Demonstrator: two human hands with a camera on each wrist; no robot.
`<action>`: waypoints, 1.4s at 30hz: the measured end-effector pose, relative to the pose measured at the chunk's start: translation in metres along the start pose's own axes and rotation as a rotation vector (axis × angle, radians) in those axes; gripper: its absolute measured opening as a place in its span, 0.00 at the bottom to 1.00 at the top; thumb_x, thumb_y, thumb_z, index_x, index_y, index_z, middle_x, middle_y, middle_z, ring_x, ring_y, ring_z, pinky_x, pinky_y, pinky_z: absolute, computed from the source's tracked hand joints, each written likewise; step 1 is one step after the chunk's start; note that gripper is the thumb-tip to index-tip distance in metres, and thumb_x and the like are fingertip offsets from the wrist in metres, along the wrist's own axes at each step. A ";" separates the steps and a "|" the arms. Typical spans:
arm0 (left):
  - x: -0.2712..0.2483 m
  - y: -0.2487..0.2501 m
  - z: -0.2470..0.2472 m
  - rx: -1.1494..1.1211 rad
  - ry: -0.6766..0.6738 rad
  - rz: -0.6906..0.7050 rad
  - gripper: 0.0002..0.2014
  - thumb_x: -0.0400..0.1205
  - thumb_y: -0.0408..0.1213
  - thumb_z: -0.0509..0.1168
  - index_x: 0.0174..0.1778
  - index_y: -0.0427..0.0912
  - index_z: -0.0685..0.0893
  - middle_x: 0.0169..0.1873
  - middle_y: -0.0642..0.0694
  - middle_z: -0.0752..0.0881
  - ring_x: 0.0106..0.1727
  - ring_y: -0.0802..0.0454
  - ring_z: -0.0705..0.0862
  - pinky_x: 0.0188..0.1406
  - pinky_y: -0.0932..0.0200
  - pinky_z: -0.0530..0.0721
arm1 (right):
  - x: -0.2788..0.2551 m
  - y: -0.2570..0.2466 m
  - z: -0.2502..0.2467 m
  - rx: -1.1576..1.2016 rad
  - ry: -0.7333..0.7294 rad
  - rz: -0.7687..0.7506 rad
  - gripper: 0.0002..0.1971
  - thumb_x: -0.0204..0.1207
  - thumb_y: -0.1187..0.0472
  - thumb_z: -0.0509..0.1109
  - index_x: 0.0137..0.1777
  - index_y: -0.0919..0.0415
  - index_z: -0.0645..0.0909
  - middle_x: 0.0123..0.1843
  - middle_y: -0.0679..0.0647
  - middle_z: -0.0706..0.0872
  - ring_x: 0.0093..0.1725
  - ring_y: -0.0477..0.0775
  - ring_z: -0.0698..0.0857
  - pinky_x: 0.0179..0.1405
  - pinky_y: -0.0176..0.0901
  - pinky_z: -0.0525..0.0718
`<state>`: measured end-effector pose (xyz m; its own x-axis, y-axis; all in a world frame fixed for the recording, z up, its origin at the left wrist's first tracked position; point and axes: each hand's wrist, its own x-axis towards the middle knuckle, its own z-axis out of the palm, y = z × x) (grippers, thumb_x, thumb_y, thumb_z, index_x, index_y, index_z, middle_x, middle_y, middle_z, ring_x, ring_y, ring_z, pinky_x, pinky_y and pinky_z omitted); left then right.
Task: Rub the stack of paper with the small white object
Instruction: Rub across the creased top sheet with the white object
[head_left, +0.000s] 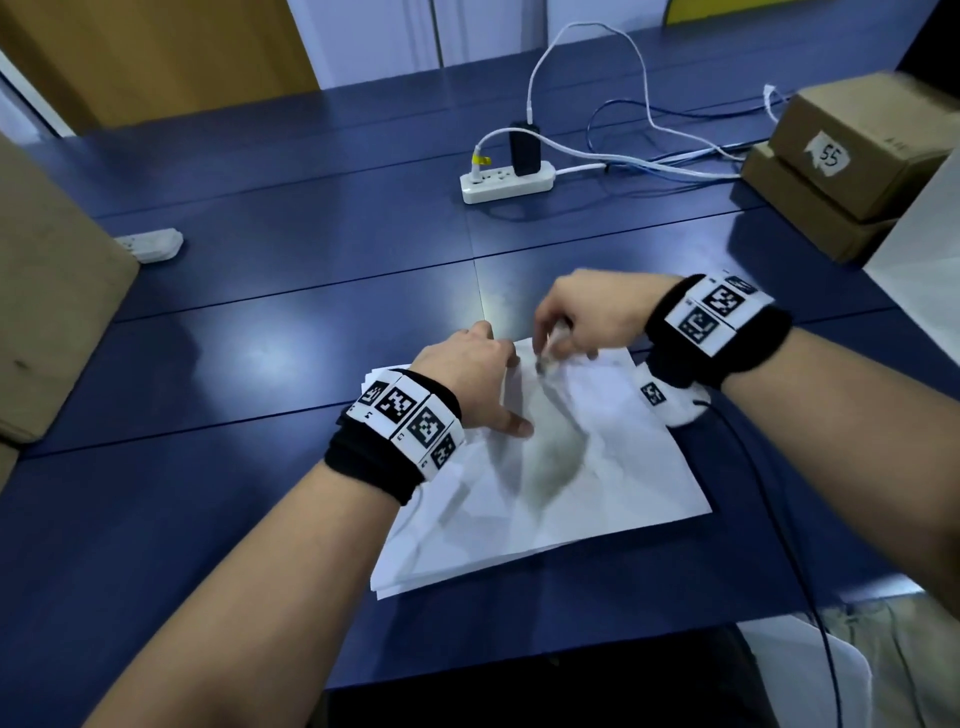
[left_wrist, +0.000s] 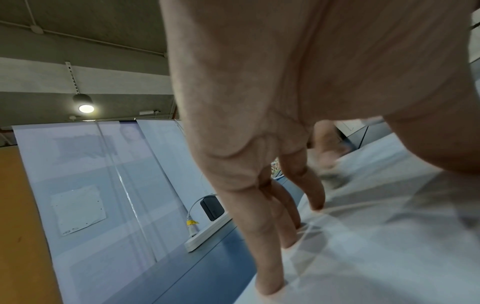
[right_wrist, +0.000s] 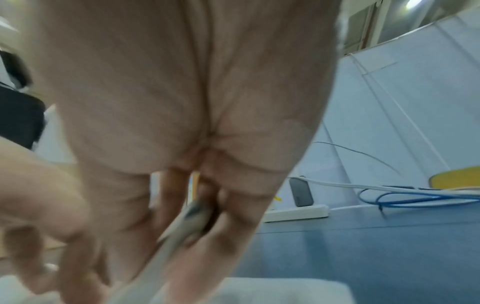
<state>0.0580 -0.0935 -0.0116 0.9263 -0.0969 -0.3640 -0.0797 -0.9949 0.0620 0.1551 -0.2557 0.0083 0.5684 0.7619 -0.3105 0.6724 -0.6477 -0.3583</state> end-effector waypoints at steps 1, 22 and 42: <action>0.000 0.000 0.000 0.000 -0.001 -0.001 0.44 0.65 0.67 0.77 0.74 0.51 0.74 0.63 0.46 0.73 0.67 0.46 0.75 0.52 0.47 0.81 | 0.004 0.003 -0.002 -0.006 0.093 0.031 0.04 0.72 0.56 0.78 0.46 0.51 0.90 0.35 0.47 0.88 0.29 0.53 0.88 0.36 0.40 0.82; -0.001 0.000 0.001 0.006 0.005 -0.001 0.44 0.65 0.66 0.77 0.73 0.49 0.75 0.62 0.46 0.73 0.66 0.45 0.75 0.51 0.48 0.79 | 0.000 0.006 0.000 0.031 0.011 0.026 0.06 0.70 0.52 0.80 0.45 0.50 0.90 0.34 0.53 0.91 0.27 0.47 0.88 0.34 0.38 0.82; -0.001 0.000 0.001 0.004 0.004 -0.003 0.44 0.65 0.67 0.76 0.74 0.50 0.74 0.62 0.46 0.73 0.66 0.45 0.75 0.50 0.49 0.78 | -0.014 -0.003 0.003 -0.006 -0.173 -0.024 0.05 0.70 0.58 0.80 0.46 0.50 0.91 0.30 0.50 0.89 0.25 0.46 0.86 0.33 0.37 0.84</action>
<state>0.0567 -0.0932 -0.0121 0.9280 -0.0939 -0.3605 -0.0783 -0.9953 0.0576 0.1435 -0.2646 0.0108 0.4630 0.7643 -0.4488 0.6876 -0.6293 -0.3623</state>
